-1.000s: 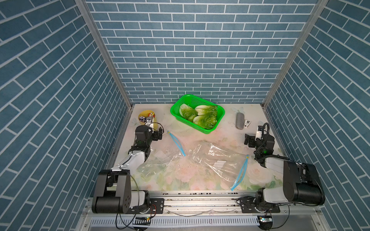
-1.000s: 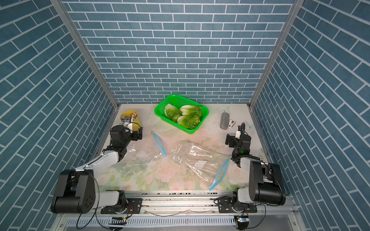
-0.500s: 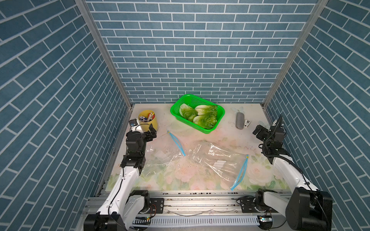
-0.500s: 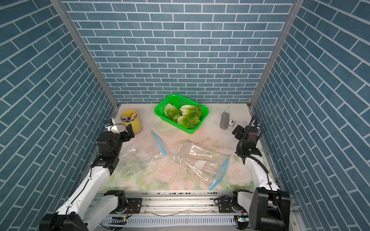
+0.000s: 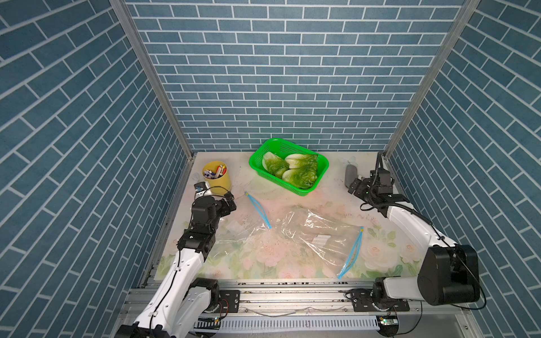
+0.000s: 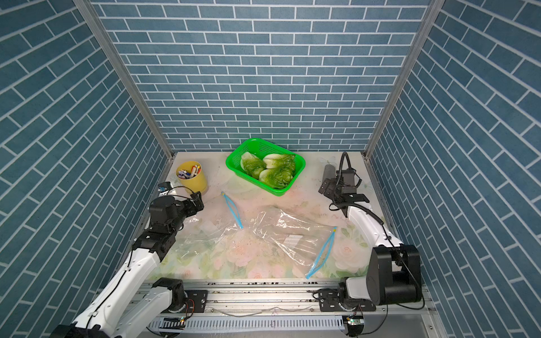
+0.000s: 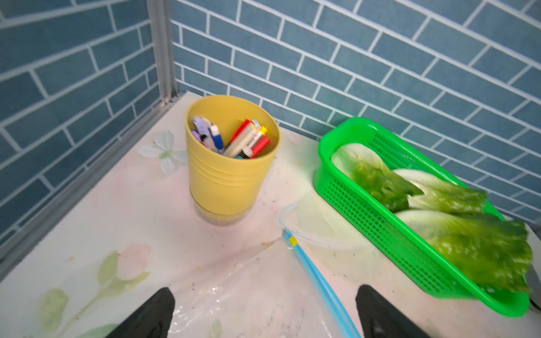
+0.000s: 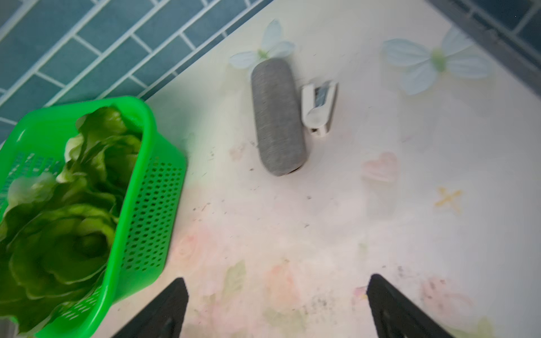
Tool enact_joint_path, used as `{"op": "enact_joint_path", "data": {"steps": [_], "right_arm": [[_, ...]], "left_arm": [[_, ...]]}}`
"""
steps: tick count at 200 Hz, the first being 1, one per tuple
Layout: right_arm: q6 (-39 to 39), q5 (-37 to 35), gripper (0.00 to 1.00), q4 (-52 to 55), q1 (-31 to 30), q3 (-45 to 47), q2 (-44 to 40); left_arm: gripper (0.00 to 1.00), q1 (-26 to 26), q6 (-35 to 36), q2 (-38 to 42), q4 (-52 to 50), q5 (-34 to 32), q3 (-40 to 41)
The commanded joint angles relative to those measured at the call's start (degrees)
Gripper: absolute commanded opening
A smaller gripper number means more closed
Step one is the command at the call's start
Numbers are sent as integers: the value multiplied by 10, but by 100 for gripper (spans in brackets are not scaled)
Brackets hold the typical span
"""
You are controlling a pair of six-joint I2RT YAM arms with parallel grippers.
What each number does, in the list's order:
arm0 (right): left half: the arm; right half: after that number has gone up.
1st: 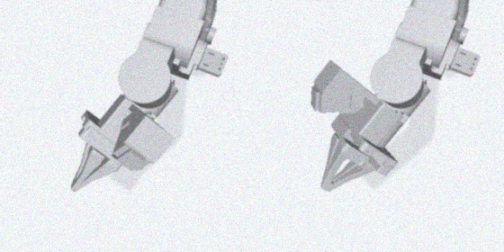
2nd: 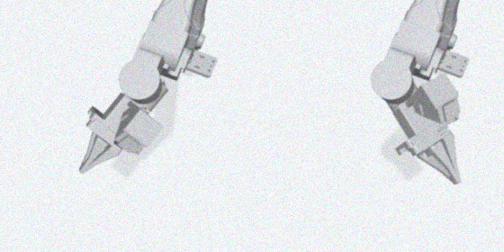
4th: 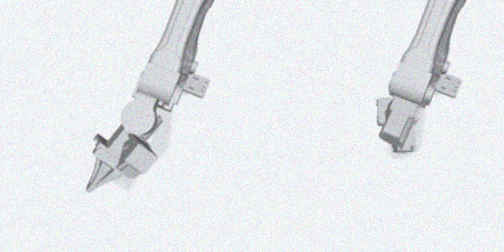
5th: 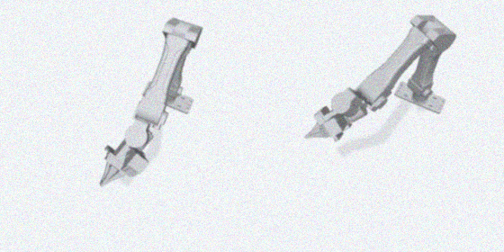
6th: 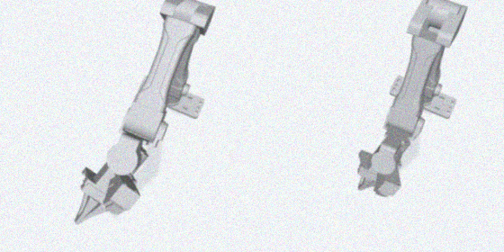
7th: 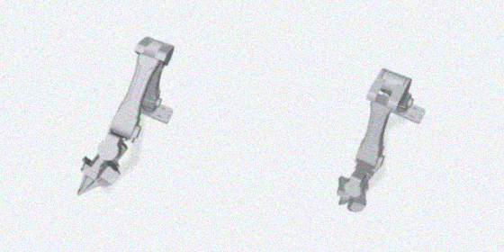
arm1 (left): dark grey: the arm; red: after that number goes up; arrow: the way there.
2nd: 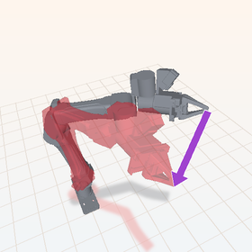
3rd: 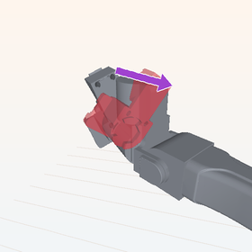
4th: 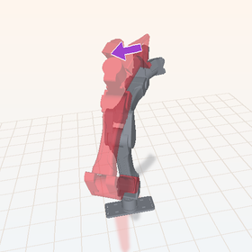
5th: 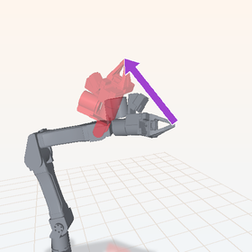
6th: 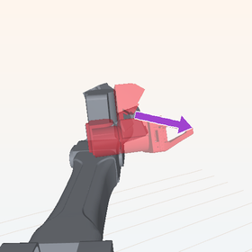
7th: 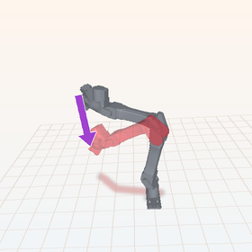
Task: Put the chinese cabbages into a zipper bag and zip it
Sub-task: Move the basket to the center of the board.
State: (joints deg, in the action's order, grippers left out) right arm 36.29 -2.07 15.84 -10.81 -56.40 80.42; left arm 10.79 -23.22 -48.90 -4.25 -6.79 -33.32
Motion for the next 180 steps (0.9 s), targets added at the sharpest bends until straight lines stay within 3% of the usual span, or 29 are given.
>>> {"op": "enact_joint_path", "data": {"steps": [1,39,63,92,130,180], "right_arm": [[40,32,93,55,-32,-46,35],[63,56,88,71,-61,-115,102],[75,62,74,64,-66,-160,149],[77,61,70,70,-69,-214,199],[69,61,69,80,-71,-278,265],[60,68,55,104,-72,-367,340]], "left_arm": [[99,45,-5,-12,-38,-8,-27],[99,124,-21,-41,-35,-35,-34],[99,166,-26,-73,-11,-48,-37],[99,200,-32,-121,7,-63,-52],[99,218,-45,-162,35,-70,-60],[99,220,-48,-173,27,-80,-64]]}}
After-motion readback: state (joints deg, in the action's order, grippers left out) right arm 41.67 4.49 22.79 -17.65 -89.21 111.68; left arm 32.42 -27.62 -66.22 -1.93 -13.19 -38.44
